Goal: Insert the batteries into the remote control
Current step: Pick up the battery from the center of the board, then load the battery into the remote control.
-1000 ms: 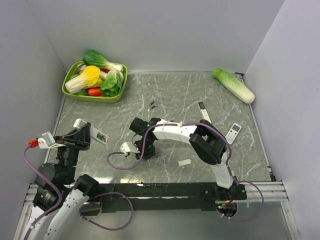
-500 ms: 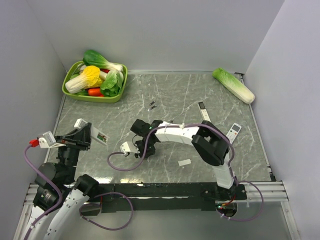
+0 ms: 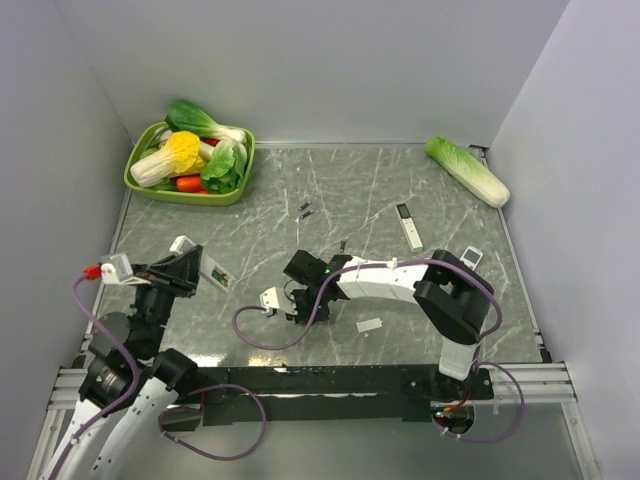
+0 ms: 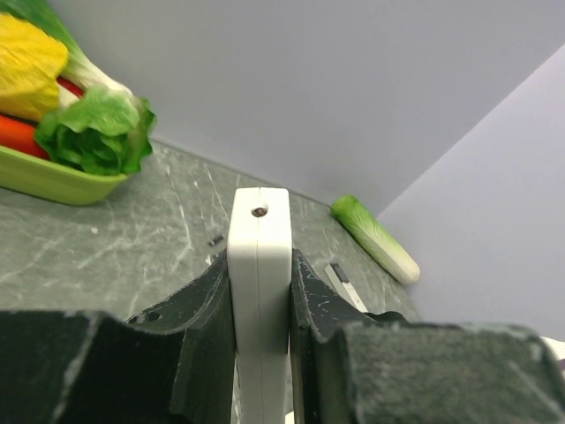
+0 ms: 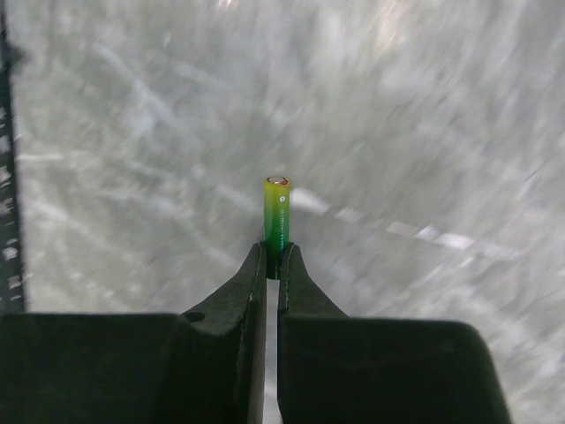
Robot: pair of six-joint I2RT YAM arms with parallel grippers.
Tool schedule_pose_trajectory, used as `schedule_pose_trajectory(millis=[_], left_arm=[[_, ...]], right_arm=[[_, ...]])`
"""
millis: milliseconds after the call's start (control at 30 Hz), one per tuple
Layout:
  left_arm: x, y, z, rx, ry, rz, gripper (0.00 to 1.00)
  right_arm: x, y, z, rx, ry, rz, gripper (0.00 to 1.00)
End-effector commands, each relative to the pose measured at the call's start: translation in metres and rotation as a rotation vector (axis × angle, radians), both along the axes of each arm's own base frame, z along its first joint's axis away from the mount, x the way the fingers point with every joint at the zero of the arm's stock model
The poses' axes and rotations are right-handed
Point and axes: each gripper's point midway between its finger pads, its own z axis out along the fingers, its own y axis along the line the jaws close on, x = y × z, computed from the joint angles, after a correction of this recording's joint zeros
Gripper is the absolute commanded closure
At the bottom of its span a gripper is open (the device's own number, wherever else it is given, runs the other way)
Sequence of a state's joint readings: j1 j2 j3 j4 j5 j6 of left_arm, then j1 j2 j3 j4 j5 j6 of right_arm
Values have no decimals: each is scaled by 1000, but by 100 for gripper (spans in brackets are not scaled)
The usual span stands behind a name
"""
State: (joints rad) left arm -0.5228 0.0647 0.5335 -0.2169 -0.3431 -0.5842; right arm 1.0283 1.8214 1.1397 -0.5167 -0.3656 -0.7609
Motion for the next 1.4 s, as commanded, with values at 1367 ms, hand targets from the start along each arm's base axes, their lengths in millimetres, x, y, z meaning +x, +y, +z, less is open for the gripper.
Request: schedule_pose_trajectory(millis=[1367], left_arm=[[39,-100,-111,-438,107,-421,98]], right_arm=[[-3,-5,202,401,162,-875,100]])
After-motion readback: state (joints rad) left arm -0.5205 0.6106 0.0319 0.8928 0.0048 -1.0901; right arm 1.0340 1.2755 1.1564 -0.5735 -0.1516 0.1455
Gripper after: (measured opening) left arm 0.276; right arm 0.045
